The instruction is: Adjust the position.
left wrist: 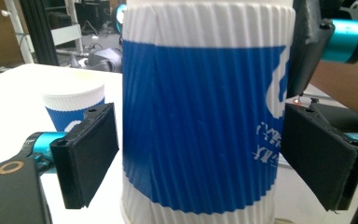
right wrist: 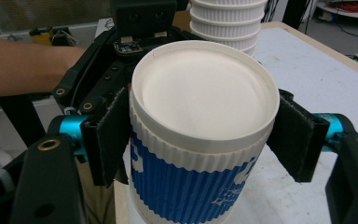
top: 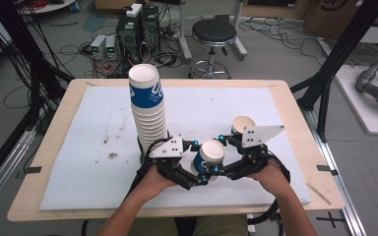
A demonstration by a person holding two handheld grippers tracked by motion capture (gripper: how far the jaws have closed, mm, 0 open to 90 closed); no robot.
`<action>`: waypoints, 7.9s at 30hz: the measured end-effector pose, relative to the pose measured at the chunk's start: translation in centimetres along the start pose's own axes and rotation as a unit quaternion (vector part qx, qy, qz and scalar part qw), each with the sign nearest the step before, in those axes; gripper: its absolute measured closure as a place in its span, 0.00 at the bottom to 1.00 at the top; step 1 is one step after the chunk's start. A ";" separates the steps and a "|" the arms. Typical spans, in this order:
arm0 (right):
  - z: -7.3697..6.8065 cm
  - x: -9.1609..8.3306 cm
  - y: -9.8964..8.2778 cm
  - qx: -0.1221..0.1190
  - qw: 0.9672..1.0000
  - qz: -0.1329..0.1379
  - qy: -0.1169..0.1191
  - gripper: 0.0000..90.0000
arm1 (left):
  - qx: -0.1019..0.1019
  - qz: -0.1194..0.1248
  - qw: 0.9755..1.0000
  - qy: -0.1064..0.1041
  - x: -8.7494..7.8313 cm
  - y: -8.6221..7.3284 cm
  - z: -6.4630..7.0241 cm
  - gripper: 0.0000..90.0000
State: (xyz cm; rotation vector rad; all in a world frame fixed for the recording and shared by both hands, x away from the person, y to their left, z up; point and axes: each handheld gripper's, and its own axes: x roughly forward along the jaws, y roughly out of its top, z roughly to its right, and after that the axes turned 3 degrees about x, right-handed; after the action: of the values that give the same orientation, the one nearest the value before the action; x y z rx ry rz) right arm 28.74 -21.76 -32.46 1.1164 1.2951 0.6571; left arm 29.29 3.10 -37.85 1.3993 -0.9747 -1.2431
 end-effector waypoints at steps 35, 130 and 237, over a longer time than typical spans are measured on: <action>0.8 -2.0 -0.2 0.027 0.999 0.017 0.034 0.22 | -0.007 -0.135 0.991 0.001 -1.5 1.4 0.1 0.23; 1.4 -0.8 1.6 -0.027 0.992 -0.111 0.048 0.22 | -0.012 -0.101 0.995 -0.014 -1.6 1.7 0.0 0.22; 0.8 -0.9 -1.2 -0.003 0.997 -0.036 0.073 0.22 | -0.035 -0.065 0.997 -0.040 -2.0 2.1 -0.1 0.21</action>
State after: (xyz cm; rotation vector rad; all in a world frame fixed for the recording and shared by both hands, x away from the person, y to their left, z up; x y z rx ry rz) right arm 29.07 -23.20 -33.29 1.0261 1.4506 0.6980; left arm 29.19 4.69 -35.41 1.3847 -0.8968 -1.4250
